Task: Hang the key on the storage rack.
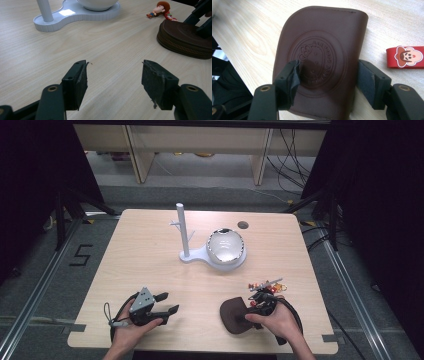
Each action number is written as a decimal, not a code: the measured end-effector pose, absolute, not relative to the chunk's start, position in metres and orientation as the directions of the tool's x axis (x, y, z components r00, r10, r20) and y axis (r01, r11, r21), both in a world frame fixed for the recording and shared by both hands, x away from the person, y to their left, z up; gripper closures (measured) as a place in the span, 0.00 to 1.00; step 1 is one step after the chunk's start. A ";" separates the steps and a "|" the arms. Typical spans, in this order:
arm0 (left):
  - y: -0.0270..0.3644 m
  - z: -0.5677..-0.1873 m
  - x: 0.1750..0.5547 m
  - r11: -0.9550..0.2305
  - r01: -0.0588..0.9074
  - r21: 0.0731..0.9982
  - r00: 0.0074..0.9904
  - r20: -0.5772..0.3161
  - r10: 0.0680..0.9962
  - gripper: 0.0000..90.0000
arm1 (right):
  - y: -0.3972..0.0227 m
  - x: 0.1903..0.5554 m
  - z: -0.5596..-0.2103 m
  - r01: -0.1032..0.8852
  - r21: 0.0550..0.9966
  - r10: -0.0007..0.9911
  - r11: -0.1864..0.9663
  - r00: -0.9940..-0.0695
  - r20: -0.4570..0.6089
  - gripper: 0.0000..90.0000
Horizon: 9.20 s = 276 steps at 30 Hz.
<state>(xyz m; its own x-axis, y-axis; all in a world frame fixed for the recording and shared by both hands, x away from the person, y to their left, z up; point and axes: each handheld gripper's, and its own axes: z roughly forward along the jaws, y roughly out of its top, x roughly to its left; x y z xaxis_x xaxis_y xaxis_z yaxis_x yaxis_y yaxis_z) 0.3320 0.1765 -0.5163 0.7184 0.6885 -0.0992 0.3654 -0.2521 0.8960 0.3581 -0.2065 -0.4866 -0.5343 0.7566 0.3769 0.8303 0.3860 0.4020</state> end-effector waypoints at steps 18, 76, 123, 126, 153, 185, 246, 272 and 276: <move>0.179 -0.516 0.332 -0.225 0.359 0.906 0.716 -0.112 0.690 0.41 | -0.193 0.352 -0.457 0.769 0.466 0.763 0.438 -0.592 0.260 0.68; 0.185 -0.520 0.329 -0.210 0.336 0.918 0.666 -0.074 0.743 0.41 | -0.198 0.364 -0.391 0.545 0.683 0.766 0.486 -0.643 -0.033 0.75; 0.186 -0.522 0.330 -0.203 0.329 0.922 0.661 -0.072 0.747 0.41 | -0.196 0.396 -0.355 0.462 0.743 0.788 0.483 -0.600 -0.139 0.75; 0.186 -0.522 0.330 -0.204 0.330 0.922 0.662 -0.071 0.746 0.41 | -0.196 0.398 -0.353 0.470 0.740 0.793 0.481 -0.593 -0.139 0.75; 0.185 -0.522 0.330 -0.207 0.329 0.922 0.664 -0.070 0.744 0.41 | -0.177 0.429 -0.348 0.450 0.757 0.798 0.473 -0.583 -0.152 0.75; 0.185 -0.523 0.330 -0.201 0.324 0.924 0.662 -0.069 0.747 0.42 | -0.160 0.458 -0.365 0.471 0.758 0.821 0.452 -0.553 -0.146 0.75; 0.184 -0.523 0.330 -0.206 0.323 0.924 0.665 -0.066 0.744 0.42 | -0.149 0.491 -0.412 0.457 0.740 0.796 0.493 -0.580 -0.172 0.70; 0.184 -0.522 0.330 -0.214 0.335 0.917 0.665 -0.070 0.743 0.42 | -0.190 0.470 -0.405 0.576 0.733 0.847 0.362 -0.531 -0.001 0.57; 0.184 -0.522 0.331 -0.212 0.334 0.919 0.670 -0.073 0.739 0.42 | -0.198 0.467 -0.407 0.583 0.726 0.848 0.366 -0.530 -0.001 0.62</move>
